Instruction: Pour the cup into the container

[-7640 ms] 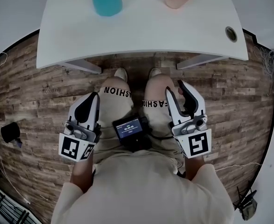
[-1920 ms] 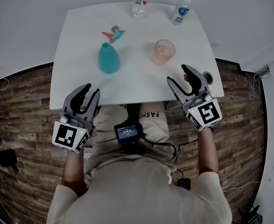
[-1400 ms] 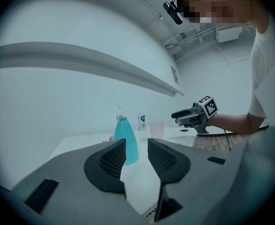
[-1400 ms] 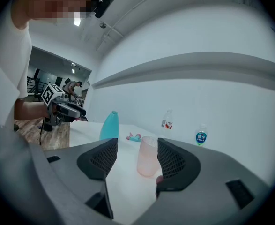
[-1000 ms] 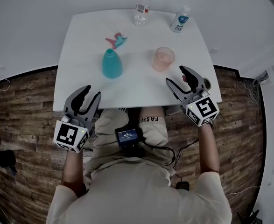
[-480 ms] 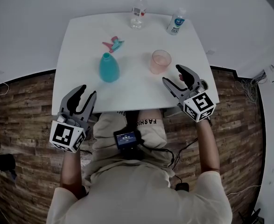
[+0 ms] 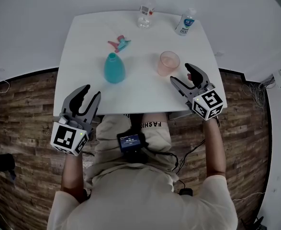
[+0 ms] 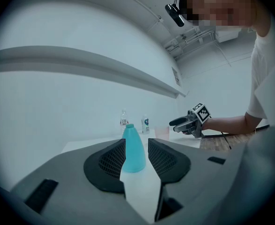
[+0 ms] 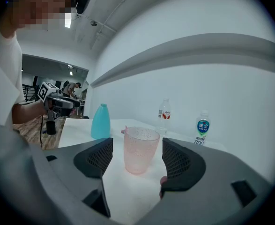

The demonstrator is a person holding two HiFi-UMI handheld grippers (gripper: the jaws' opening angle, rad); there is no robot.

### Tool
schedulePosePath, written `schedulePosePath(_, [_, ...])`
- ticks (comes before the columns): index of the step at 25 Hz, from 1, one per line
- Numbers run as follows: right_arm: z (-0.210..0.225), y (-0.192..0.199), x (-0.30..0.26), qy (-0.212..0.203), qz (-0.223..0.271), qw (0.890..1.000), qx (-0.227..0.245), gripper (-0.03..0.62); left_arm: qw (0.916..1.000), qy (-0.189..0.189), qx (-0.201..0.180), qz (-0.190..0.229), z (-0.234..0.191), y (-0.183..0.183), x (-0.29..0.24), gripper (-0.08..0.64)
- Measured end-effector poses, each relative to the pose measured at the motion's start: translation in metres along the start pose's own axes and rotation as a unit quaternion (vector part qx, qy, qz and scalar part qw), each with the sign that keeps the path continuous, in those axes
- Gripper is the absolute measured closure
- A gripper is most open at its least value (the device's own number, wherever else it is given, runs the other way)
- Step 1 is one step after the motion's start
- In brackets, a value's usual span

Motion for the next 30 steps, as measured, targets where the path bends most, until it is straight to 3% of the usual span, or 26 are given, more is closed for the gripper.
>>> schedulePosePath(16, [0.012, 0.004, -0.014, -0.018, -0.011, 1.0, 0.004, 0.27, 0.9999, 0.006, 0.002, -0.011, -0.005, 0.01, -0.009, 0.413])
schedulePosePath(24, [0.018, 0.004, -0.021, -0.047, -0.014, 0.999, -0.003, 0.244, 0.9999, 0.008, 0.006, -0.009, -0.003, 0.009, -0.009, 0.411])
schedulePosePath(30, [0.021, 0.008, -0.028, -0.096, -0.019, 0.995, 0.004, 0.235, 0.9998, 0.008, 0.008, -0.015, -0.002, 0.012, -0.009, 0.411])
Point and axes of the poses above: the fingertips, and each gripper's own axes: x backward along the fingers, z to its right, y out of its underside, the point moved 6 cm from there along x, backward along the fingers, and after that the axes turned 7 degrees about -x, right-handed, at the moved point
